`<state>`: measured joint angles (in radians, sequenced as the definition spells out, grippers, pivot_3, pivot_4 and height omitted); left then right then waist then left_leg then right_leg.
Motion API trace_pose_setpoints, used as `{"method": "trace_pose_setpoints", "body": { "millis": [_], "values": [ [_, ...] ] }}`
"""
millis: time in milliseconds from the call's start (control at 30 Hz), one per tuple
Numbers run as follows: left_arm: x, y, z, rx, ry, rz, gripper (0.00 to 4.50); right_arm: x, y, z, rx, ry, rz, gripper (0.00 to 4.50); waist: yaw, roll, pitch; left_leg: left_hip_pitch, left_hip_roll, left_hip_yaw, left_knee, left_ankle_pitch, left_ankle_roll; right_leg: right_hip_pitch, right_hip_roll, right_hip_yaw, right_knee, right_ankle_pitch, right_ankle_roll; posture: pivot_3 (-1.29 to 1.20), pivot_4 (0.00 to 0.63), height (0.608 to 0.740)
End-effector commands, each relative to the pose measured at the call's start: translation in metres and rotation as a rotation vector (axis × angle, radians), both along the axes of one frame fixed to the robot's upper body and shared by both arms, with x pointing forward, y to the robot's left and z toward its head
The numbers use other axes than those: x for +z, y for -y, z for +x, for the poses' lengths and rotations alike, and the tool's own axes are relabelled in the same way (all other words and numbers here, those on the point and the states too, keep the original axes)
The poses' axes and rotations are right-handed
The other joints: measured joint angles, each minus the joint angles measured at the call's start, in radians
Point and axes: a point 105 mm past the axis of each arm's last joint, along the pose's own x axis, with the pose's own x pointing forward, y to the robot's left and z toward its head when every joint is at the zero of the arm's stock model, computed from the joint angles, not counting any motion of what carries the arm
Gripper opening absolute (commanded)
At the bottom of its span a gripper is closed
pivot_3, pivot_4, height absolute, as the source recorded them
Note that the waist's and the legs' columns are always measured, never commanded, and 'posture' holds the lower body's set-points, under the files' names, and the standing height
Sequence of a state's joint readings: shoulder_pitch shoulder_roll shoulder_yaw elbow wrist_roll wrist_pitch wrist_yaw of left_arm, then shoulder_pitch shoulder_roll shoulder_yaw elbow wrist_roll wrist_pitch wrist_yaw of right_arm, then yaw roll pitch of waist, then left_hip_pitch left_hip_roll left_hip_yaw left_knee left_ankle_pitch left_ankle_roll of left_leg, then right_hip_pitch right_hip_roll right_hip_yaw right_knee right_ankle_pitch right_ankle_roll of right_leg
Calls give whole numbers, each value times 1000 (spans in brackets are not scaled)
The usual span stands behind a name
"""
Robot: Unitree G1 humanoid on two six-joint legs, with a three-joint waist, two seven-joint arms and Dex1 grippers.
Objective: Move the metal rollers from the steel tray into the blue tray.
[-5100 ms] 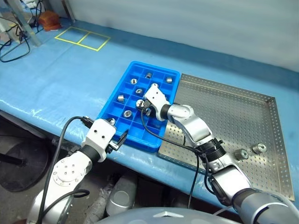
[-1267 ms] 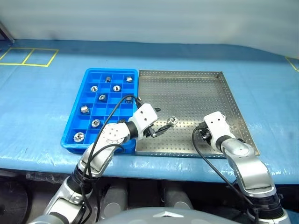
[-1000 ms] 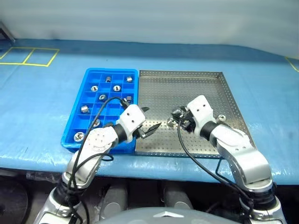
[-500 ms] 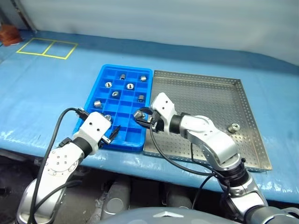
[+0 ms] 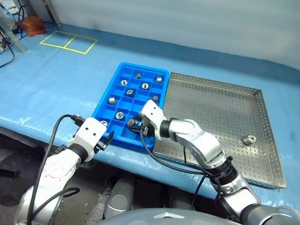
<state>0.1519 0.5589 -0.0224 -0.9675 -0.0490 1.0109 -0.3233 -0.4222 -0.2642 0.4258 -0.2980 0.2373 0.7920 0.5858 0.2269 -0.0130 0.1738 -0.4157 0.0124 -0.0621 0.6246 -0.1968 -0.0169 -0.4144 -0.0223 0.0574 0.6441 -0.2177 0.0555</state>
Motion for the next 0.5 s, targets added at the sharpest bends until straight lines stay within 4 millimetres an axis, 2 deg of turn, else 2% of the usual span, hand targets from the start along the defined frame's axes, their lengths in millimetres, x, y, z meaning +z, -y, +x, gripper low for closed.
{"method": "trace_pose_setpoints", "body": {
  "millis": [33,167,233,333,500],
  "values": [
    [7,3,3,-19,39,-1,3602,5,-3,-6,33,8,19,1803,7,0,0,0,0,0,0,0,0,0,0,0,0,0,0,448,150,740],
    [7,4,6,-25,40,-3,3602,6,-4,-13,77,19,18,3092,14,0,0,0,0,0,-1,0,-1,-1,0,0,0,0,-1,448,150,740],
    [7,6,7,-39,41,-11,3602,15,-2,-7,35,63,55,3710,17,0,0,0,0,0,-1,-1,-1,-1,0,-1,0,-1,-1,433,150,740],
    [8,13,9,-73,47,-32,3602,25,6,3,-45,113,78,3710,23,0,0,0,1,0,-2,-1,-1,-1,0,-1,0,-1,-1,422,150,740],
    [18,52,18,-229,92,-165,3602,32,54,24,-277,181,-2,3710,40,0,0,-2,0,0,0,0,-2,-1,-1,-2,-1,-1,-1,362,150,740]
  ]
}}
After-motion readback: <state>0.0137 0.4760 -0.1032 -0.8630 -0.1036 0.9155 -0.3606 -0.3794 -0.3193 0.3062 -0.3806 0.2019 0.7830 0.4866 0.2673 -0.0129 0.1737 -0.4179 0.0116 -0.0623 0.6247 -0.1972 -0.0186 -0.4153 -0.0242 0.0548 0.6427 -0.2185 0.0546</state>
